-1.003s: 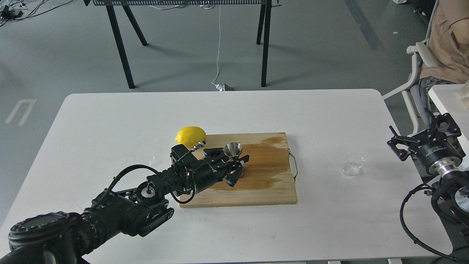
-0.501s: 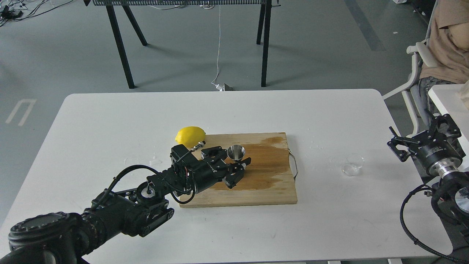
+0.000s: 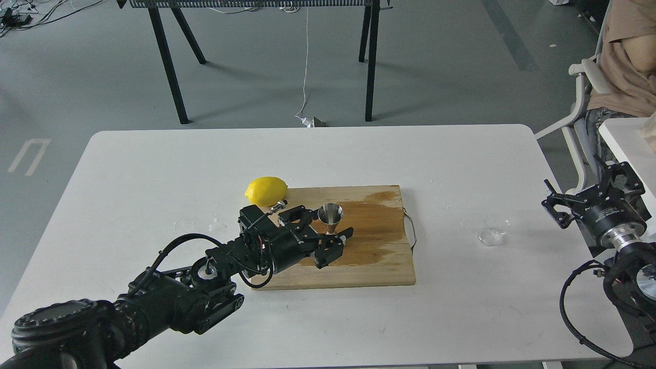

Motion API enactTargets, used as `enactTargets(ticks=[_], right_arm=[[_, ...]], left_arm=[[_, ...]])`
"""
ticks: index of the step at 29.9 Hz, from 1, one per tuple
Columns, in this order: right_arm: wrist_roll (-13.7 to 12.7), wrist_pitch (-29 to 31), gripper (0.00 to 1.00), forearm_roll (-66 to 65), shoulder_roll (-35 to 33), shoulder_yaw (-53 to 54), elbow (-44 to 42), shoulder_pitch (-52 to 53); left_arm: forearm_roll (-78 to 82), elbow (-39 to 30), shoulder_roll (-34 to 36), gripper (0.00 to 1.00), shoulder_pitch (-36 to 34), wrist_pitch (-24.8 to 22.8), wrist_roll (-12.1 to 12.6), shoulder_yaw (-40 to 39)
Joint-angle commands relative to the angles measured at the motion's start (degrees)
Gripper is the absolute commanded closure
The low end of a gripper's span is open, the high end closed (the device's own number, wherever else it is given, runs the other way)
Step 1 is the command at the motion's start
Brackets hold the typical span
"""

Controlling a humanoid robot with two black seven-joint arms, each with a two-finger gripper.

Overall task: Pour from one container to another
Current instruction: 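Lower the held jigger toward the middle of the board, then set the jigger upright on the board and open the left gripper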

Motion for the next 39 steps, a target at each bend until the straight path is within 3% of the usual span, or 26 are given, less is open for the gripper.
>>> enactTargets(ticks=[1, 39], right_arm=[[0.0, 0.0, 0.00, 0.0, 0.0, 0.1, 0.0, -0.1], [0.1, 0.0, 0.00, 0.0, 0.0, 0.1, 0.0, -0.1]], left_arm=[[0.0, 0.0, 0.0, 0.19, 0.7, 0.0, 0.0, 0.0], [-2.4, 0.0, 0.0, 0.18, 2.0, 0.0, 0.0, -0.5]])
